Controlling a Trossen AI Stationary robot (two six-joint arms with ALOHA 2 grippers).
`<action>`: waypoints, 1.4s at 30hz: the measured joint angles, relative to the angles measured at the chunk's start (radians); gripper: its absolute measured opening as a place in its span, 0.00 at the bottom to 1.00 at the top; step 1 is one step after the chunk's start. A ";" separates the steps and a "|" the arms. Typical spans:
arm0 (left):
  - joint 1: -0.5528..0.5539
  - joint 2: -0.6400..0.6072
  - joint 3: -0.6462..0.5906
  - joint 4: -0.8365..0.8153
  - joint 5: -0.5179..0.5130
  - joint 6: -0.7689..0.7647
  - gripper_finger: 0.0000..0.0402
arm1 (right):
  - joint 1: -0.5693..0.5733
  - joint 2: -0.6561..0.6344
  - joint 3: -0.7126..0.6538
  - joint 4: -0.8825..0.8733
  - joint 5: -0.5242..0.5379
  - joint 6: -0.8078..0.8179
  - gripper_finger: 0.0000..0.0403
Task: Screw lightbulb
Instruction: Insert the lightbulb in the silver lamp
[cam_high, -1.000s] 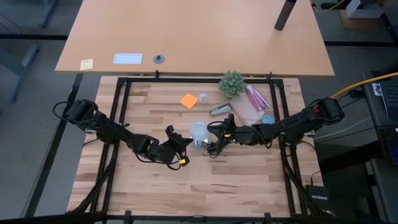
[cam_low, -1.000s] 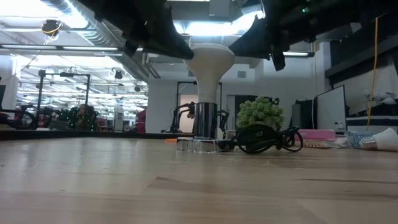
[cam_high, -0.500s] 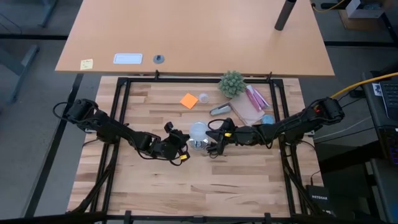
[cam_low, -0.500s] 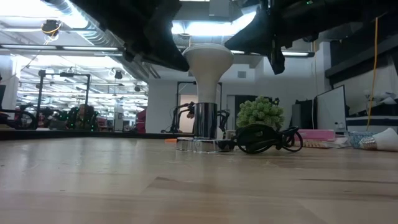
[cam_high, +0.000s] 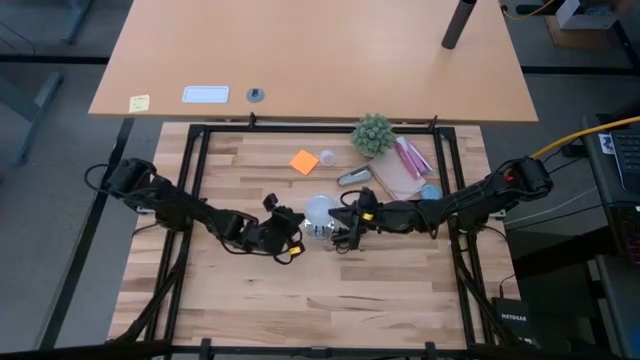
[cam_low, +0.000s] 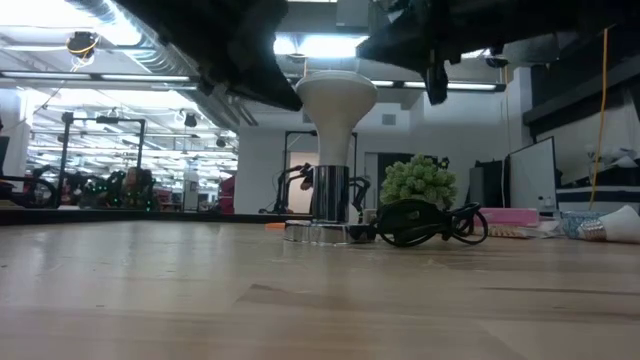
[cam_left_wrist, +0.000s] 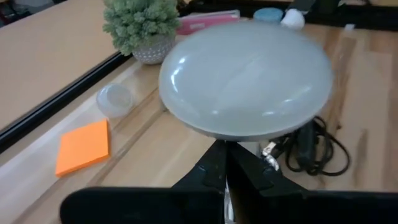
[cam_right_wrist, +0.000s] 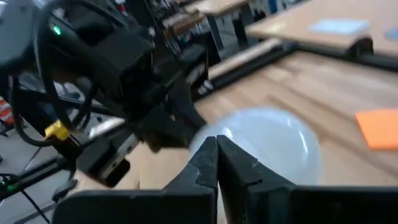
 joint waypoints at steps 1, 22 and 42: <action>-0.008 -0.005 0.000 0.000 -0.009 0.000 0.00 | 0.000 -0.001 0.000 0.016 0.000 -0.022 0.01; -0.086 -0.014 0.000 0.077 -0.024 0.014 0.00 | -0.042 -0.021 0.000 -0.183 0.111 -0.066 0.01; -0.019 -0.014 -0.001 -0.022 -0.045 0.010 0.00 | -0.039 -0.025 0.002 -0.197 -0.027 0.103 0.01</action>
